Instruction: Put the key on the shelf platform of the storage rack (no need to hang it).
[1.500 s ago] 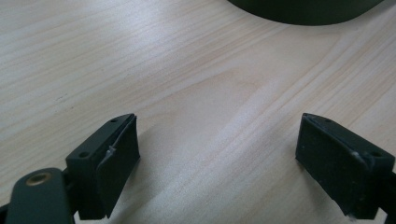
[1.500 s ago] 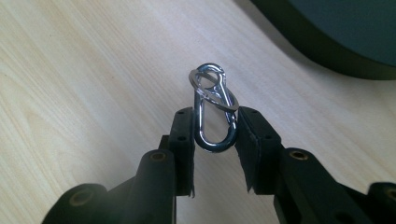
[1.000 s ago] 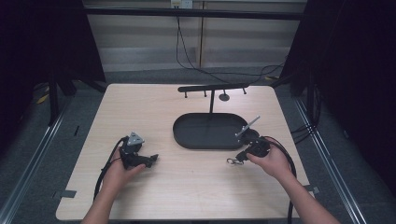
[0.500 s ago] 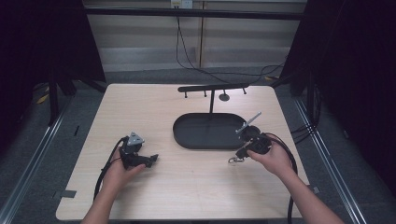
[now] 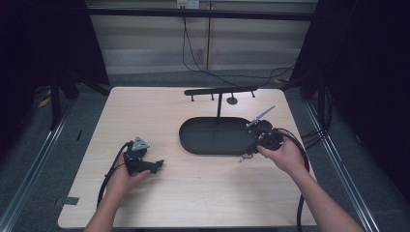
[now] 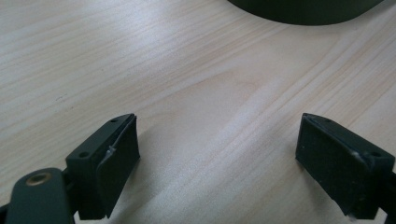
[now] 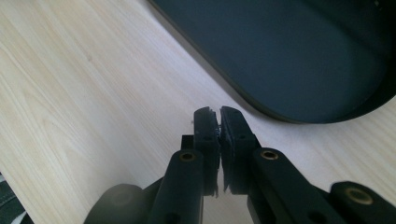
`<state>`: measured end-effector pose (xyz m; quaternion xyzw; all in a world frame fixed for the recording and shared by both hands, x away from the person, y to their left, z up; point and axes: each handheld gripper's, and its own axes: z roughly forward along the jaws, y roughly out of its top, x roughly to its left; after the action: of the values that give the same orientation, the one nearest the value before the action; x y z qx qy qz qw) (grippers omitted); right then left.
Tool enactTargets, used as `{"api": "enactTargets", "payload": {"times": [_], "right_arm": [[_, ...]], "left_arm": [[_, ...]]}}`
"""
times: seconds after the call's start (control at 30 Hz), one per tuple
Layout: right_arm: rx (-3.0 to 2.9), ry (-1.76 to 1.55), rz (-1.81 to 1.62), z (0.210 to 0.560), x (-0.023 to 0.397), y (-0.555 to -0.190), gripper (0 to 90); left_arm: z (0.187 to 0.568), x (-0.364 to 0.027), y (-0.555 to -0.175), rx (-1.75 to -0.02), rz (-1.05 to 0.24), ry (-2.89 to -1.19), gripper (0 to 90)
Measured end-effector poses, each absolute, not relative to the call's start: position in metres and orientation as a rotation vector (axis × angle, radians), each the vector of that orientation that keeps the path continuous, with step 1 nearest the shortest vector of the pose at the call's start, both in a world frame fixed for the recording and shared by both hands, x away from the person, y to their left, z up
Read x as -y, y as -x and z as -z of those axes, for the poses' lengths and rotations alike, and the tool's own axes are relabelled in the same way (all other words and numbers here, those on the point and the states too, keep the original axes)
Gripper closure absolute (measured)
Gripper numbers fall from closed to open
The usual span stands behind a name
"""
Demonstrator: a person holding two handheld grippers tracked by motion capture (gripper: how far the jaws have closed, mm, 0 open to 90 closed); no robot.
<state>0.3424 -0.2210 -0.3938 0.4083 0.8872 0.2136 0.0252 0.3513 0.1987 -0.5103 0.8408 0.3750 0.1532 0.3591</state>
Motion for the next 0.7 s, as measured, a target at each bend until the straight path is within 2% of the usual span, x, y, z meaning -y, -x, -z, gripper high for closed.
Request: {"api": "enactTargets", "payload": {"times": [0.7], "right_arm": [[-2.640, -1.318, -0.670, 0.381, 0.213, -0.375, 86.1]], "left_arm": [[0.510, -0.199, -0.351, -0.968, -0.395, -2.166, 13.1]]}}
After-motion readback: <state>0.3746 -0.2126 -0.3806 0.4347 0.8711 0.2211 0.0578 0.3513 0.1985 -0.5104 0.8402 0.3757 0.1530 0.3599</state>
